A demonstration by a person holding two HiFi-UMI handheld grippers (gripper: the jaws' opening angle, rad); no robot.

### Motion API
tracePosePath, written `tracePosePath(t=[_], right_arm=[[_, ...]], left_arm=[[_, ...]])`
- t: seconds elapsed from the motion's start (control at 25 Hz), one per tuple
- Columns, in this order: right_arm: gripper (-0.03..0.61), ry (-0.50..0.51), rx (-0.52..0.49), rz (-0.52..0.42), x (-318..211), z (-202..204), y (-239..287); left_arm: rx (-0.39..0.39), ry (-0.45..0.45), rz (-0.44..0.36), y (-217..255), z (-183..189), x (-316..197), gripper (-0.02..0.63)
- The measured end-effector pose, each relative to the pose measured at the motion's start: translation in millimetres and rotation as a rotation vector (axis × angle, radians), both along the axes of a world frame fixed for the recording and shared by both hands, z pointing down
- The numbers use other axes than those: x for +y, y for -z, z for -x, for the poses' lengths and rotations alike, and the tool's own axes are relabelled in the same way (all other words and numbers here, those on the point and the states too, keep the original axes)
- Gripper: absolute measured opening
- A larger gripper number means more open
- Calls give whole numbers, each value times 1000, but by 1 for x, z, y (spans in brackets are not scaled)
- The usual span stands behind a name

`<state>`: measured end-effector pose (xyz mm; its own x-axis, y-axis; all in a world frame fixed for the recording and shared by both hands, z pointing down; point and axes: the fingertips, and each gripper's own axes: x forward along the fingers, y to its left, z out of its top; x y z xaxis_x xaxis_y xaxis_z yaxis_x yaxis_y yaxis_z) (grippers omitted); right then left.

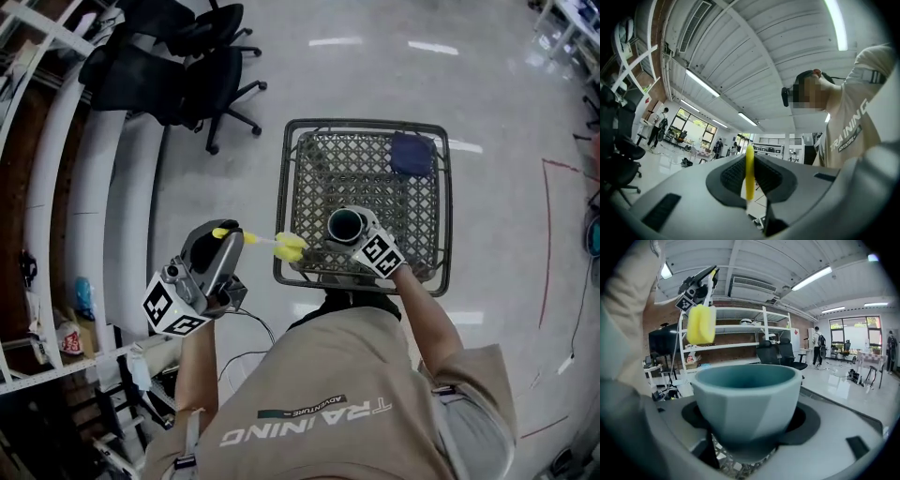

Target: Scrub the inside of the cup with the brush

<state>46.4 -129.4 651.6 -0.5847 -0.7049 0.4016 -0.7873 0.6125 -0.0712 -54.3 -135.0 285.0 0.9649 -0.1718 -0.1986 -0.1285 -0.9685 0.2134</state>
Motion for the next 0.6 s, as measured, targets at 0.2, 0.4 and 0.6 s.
tracePosePath(t=[0.2,0.4,0.6], right_arm=[[400,-11,32,-4,-29,0,-60],[400,-19,32,18,-55,1,-103],[400,-21,67,5,-73,0,-133]], left_arm=[[-109,86,60,-39,9,1,52],[-181,110,125,-72,7,-1,54],[-189,135,158,-93,1,-4,52]])
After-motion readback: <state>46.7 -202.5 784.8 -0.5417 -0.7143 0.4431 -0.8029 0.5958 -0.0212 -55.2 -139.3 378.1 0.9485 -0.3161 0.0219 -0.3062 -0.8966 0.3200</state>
